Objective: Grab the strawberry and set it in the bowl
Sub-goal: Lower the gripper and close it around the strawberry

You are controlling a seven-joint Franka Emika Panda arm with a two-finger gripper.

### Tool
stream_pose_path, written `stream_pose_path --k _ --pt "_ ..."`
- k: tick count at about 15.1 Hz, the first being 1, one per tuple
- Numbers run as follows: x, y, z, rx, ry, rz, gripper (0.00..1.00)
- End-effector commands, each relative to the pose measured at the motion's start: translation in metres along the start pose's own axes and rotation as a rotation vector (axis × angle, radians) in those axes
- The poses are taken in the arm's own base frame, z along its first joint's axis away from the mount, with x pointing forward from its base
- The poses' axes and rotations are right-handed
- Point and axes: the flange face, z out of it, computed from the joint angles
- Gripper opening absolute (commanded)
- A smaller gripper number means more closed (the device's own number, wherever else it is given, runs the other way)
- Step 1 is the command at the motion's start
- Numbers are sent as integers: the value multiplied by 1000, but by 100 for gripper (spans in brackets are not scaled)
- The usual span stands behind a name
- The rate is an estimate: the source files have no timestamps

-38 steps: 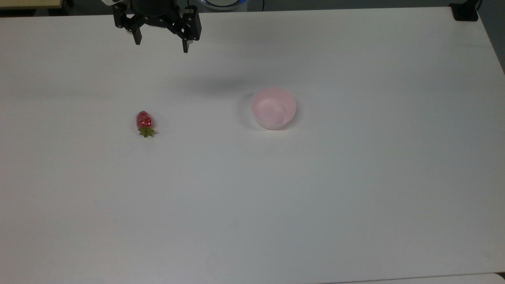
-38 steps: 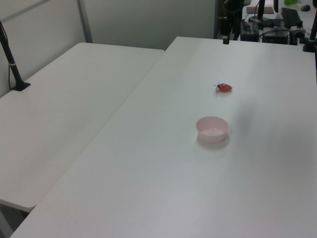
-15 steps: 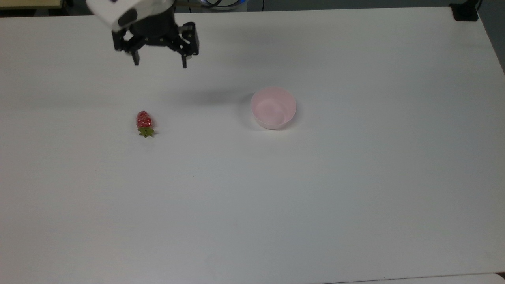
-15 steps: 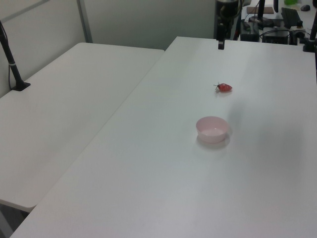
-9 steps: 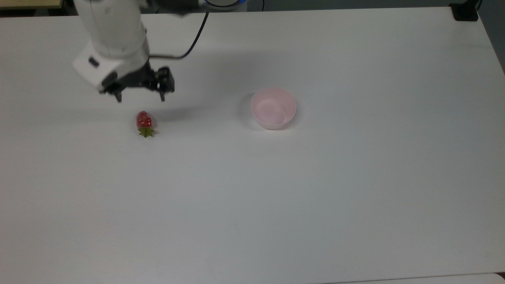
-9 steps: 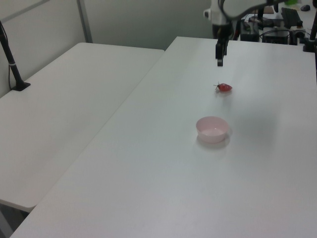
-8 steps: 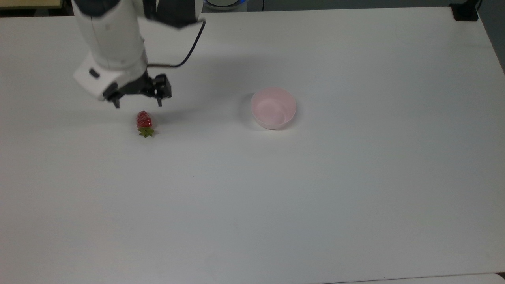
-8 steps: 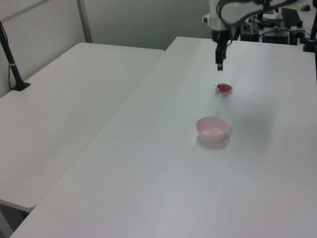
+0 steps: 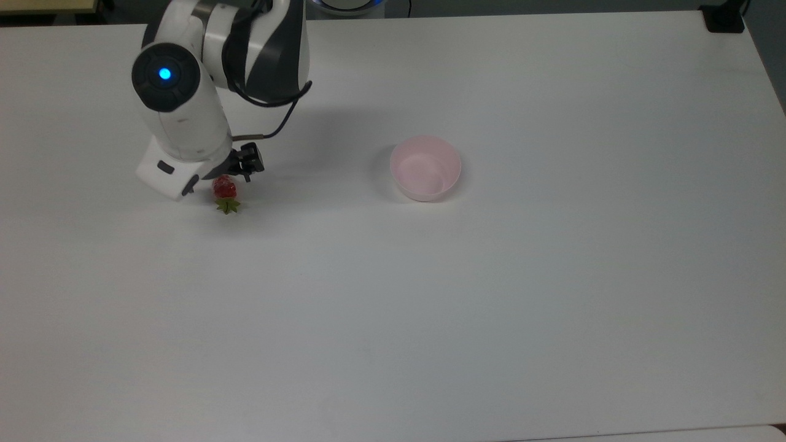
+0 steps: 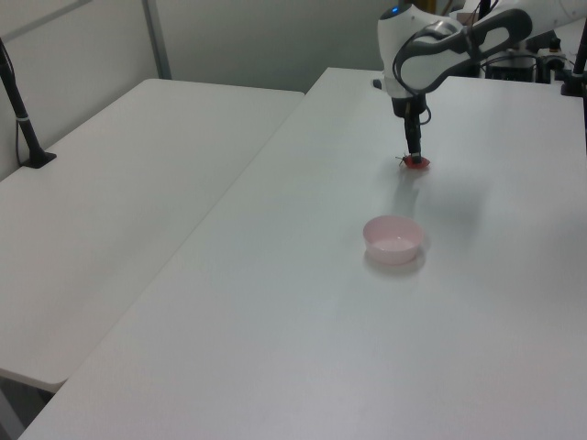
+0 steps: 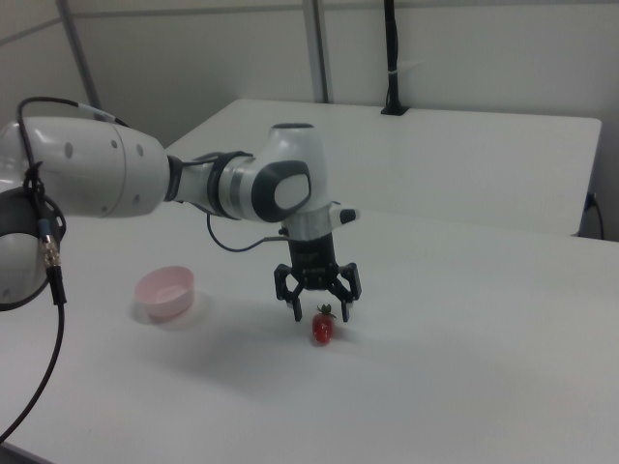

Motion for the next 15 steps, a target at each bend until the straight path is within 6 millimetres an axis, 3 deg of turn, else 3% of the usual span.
stream_pose_path --k 1,5,9,12,13,15 --pt "12 -13 24 -35 6 -48 80" --pt "9 -9 20 -39 9 -77 44" --pt "6 -9 11 -38 14 -79 35" --pt "-1 -4 -4 -35 20 -86 34" --pt "-5 -1 -15 -30 22 -83 34" --pt "-16 3 -57 -41 59 -62 34"
